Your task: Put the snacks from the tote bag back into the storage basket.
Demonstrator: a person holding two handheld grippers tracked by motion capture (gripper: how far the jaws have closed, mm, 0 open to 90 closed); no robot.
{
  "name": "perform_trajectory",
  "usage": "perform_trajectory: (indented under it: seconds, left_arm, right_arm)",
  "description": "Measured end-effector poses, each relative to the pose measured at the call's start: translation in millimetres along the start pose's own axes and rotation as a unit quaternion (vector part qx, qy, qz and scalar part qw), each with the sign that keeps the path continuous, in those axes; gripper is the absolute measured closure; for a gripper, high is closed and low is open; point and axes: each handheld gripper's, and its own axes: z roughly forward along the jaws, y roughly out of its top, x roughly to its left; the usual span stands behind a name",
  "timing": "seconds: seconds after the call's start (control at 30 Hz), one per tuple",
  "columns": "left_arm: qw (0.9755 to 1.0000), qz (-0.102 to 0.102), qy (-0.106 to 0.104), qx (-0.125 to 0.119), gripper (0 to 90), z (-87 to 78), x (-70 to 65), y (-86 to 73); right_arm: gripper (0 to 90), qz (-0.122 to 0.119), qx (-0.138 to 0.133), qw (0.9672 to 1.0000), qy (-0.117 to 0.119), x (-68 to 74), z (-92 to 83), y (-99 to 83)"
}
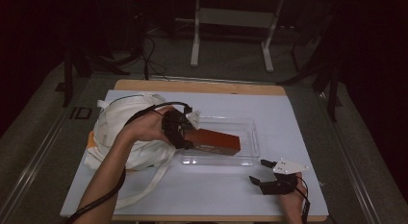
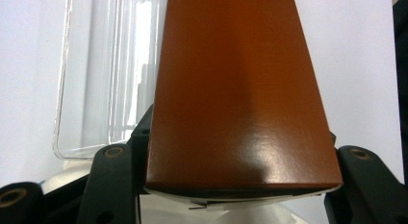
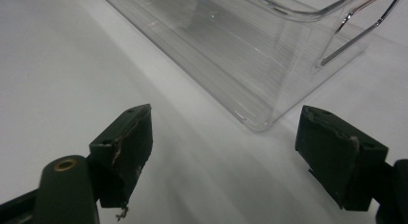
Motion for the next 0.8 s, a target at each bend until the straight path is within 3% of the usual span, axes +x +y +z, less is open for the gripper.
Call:
perform_trajectory:
  seconds: [0.8]
  left_arm:
    - [0.9997,0.016,0.003,0.018,43.4,16.5,-1.6,12.4]
  right_arm:
    - [20.6,0.0,0.0,1.0,0.0,0.0,0.0,0.0]
